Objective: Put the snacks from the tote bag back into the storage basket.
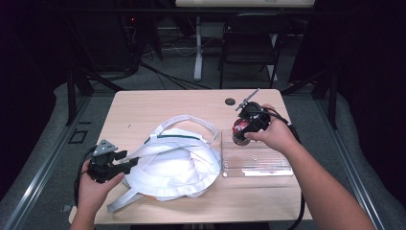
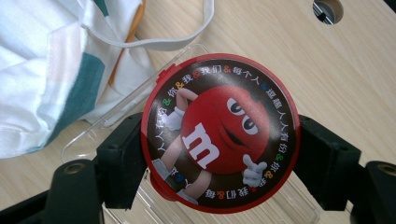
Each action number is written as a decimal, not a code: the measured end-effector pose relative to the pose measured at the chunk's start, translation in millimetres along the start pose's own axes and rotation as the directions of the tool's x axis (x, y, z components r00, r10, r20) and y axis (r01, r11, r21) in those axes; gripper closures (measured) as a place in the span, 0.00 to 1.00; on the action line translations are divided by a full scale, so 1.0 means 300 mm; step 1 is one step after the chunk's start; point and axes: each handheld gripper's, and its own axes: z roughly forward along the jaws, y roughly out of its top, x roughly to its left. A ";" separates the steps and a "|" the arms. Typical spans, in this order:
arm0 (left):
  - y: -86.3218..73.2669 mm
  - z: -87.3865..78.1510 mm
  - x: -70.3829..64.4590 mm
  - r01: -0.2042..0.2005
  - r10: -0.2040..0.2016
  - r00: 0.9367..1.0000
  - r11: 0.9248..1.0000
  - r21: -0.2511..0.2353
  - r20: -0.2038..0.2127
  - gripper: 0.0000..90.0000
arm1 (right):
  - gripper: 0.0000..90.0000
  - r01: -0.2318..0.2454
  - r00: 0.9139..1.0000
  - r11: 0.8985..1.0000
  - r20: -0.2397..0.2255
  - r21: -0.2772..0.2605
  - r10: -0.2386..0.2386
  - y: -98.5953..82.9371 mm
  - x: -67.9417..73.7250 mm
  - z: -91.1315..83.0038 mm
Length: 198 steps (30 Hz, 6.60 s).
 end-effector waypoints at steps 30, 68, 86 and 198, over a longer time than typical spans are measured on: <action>-0.005 0.006 0.003 0.005 -0.005 1.000 1.000 0.003 -0.002 0.52 | 0.28 0.025 0.999 1.000 -0.031 0.006 -0.025 -0.050 0.001 0.140; -0.009 0.003 0.009 0.006 -0.006 1.000 1.000 0.005 -0.008 0.52 | 0.28 0.077 0.994 0.996 -0.074 0.035 -0.074 -0.050 0.027 0.285; -0.012 0.007 0.010 0.010 -0.010 1.000 1.000 0.005 -0.006 0.52 | 0.28 0.068 0.994 0.997 -0.082 0.024 -0.066 -0.046 0.030 0.313; -0.020 -0.017 0.017 0.036 -0.036 0.999 0.999 -0.012 -0.013 0.52 | 0.35 0.022 0.990 0.964 -0.129 -0.266 -0.059 -0.177 0.251 -0.063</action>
